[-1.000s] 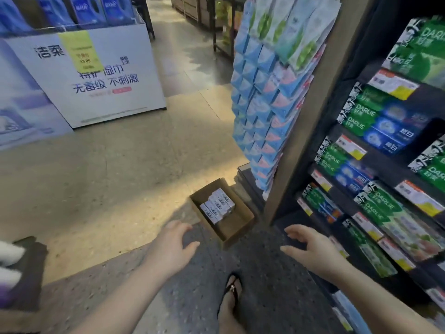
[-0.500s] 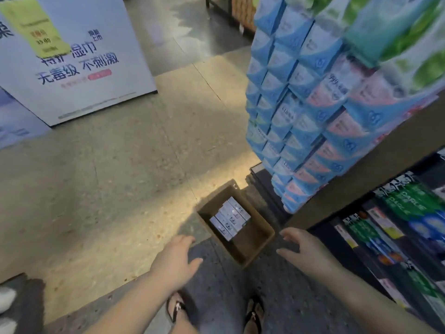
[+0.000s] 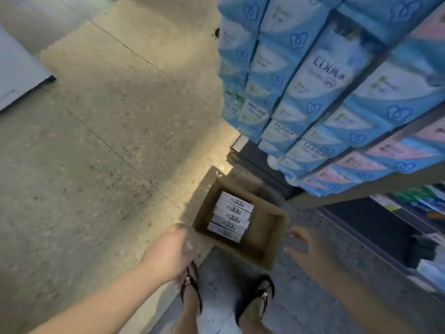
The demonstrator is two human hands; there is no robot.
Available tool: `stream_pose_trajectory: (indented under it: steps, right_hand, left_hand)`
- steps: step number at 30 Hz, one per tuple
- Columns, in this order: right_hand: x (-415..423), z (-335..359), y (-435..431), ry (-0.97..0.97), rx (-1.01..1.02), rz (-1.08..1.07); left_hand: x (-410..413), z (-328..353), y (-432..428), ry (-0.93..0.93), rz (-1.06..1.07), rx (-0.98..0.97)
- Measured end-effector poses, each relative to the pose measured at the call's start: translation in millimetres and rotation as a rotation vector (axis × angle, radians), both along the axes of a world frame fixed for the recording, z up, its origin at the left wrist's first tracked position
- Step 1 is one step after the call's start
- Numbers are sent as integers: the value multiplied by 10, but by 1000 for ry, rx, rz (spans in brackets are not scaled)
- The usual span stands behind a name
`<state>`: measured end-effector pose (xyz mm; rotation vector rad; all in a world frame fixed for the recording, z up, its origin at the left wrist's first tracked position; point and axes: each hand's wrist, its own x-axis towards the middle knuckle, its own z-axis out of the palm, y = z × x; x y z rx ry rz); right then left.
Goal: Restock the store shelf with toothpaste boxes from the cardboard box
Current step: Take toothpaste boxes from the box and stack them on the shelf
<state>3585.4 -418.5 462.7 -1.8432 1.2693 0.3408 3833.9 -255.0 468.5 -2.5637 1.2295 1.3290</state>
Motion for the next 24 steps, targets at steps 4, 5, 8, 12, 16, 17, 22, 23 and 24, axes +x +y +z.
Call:
stream_pose_trajectory:
  steps: [4, 5, 8, 12, 16, 17, 22, 23, 24]
  right_hand:
    - [252, -707, -35, 42, -21, -28]
    - [306, -903, -56, 56, -22, -27]
    - [433, -1558, -122, 87, -33, -38]
    - [505, -2501, -129, 137, -31, -37]
    - [549, -3307, -109, 204, -10, 7]
    - [555, -3479, -101, 214, -13, 8]
    - [578, -4176, -77, 206, -3, -39]
    - [580, -4289, -76, 189, -8, -48]
    - [583, -4397, -72, 173, -13, -60]
  left_hand:
    - [300, -640, -343, -17, -98, -79]
    - [339, -810, -411, 10, -118, -38]
    - [396, -1458, -561, 18, -180, 0]
    - [380, -2310, -658, 24, -205, 12]
    - [365, -3057, -742, 32, -198, 0]
    - [363, -3227, -752, 38, -198, 0]
    - [337, -3875, -819, 46, -251, -13]
    - [345, -3969, -843, 48, -247, -12]
    - [355, -4060, -871, 50, -243, -20]
